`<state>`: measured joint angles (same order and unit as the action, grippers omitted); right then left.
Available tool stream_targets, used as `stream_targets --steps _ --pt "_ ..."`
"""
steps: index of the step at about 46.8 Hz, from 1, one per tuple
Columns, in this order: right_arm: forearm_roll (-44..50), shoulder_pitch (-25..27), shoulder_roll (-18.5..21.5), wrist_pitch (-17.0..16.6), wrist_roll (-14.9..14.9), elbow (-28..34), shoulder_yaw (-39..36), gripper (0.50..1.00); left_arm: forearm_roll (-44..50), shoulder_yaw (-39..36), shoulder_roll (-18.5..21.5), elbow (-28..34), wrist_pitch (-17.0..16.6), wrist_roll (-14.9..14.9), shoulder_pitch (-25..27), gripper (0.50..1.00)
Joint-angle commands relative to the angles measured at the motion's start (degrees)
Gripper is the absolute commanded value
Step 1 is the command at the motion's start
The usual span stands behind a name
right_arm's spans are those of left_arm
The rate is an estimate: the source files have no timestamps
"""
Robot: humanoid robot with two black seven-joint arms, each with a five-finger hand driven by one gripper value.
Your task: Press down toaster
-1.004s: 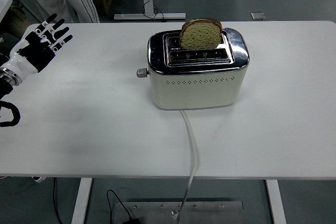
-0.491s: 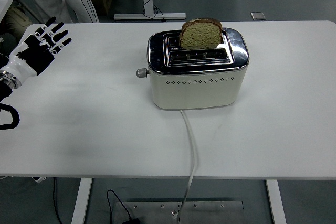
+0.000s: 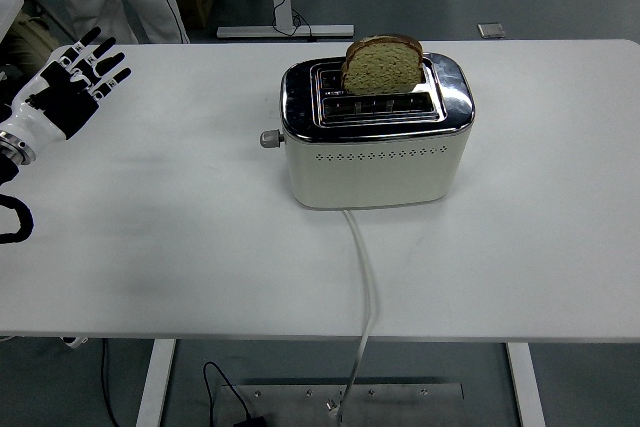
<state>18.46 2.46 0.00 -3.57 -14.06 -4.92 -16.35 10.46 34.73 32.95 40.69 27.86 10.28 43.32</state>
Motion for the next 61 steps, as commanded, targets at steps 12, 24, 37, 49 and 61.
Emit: stream_targets --steps 12,24,37,49,61 --pt "0.0 0.0 0.0 0.1 0.0 0.0 -0.1 0.998 -0.4 0.0 0.4 0.4 0.0 -0.1 -0.1 1.000" --pt "0.0 -0.2 0.0 0.1 0.0 0.0 0.0 0.998 -0.5 -0.4 4.1 6.6 -1.2 -0.4 0.4 1.000" --pt "0.1 -0.4 0.0 0.1 0.0 0.0 0.0 0.998 -0.7 -0.7 11.4 19.9 -8.3 -1.1 3.0 1.000" --pt "0.1 -0.4 0.0 0.1 0.0 0.0 0.0 0.998 -11.0 -2.6 16.3 28.1 -9.3 -5.8 7.7 1.000" --pt "0.1 -0.4 0.0 0.1 -0.1 0.0 0.0 0.998 -20.8 -6.2 19.3 31.3 -8.4 -9.7 14.6 1.000"
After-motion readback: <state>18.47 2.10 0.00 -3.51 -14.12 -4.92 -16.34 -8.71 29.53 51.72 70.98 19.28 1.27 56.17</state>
